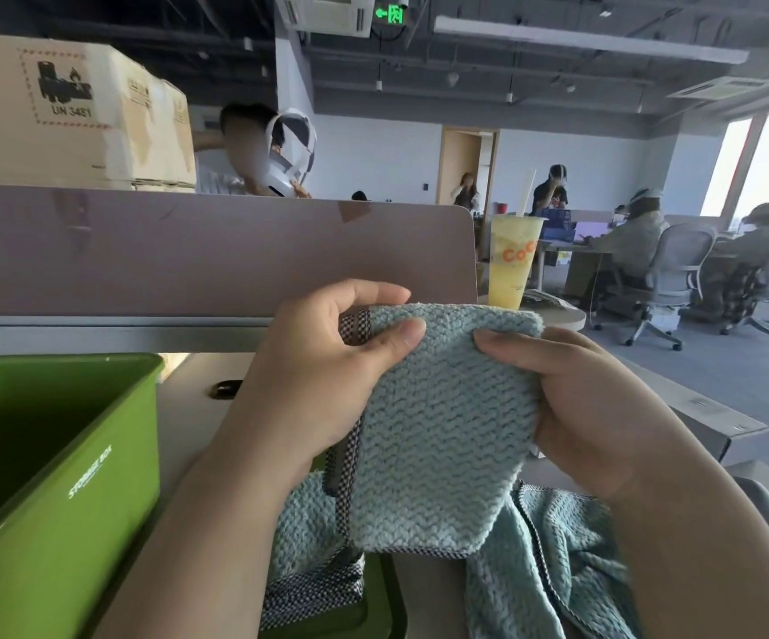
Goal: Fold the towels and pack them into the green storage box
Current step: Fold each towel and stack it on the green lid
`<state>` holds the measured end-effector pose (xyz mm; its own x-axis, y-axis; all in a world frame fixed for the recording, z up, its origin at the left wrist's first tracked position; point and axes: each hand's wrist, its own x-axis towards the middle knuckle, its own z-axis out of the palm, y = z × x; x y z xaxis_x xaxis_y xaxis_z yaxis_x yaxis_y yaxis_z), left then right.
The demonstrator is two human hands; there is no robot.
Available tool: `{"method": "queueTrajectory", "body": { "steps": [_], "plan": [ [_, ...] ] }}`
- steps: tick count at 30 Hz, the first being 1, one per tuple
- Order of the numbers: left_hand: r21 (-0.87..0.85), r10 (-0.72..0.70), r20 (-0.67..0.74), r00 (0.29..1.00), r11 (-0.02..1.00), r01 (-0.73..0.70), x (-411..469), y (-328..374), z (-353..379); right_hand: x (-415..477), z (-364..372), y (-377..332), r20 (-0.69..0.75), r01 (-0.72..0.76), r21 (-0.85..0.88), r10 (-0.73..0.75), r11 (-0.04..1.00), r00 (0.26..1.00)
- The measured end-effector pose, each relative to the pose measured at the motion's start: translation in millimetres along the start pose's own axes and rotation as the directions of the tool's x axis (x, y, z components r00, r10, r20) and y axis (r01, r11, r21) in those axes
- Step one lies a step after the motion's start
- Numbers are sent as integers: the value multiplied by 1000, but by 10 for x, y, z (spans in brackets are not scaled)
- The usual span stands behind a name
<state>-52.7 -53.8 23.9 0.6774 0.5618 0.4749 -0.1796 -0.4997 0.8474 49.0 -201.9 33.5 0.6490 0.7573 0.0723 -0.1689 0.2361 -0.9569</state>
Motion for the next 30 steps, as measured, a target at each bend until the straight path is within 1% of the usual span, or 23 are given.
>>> {"method": "queueTrajectory", "body": {
  "steps": [5,12,16,20,26,30],
  "plan": [
    [36,1,-54,999,999,1,23,-41,-38,7,-40,-14,-57,44,-37,-46,998,997],
    [94,-5,-31,999,996,8,17,-35,-53,27,-78,9,-190,140,-95,-156,986,969],
    [105,6,-69,998,994,1,-1,-12,-48,27,-99,5,-174,160,-183,-192,970,966],
    [85,-2,-90,996,996,10,-6,-3,-62,28,-117,-2,-171,181,-216,-219,960,961],
    [66,-12,4,1000,998,11,-1,-25,-94,-2,-125,-18,-166,205,-264,-254,942,953],
    [39,-7,5,1000,999,7,20,-59,-93,-2,-128,-23,-143,215,-292,-265,932,953]
  ]
}}
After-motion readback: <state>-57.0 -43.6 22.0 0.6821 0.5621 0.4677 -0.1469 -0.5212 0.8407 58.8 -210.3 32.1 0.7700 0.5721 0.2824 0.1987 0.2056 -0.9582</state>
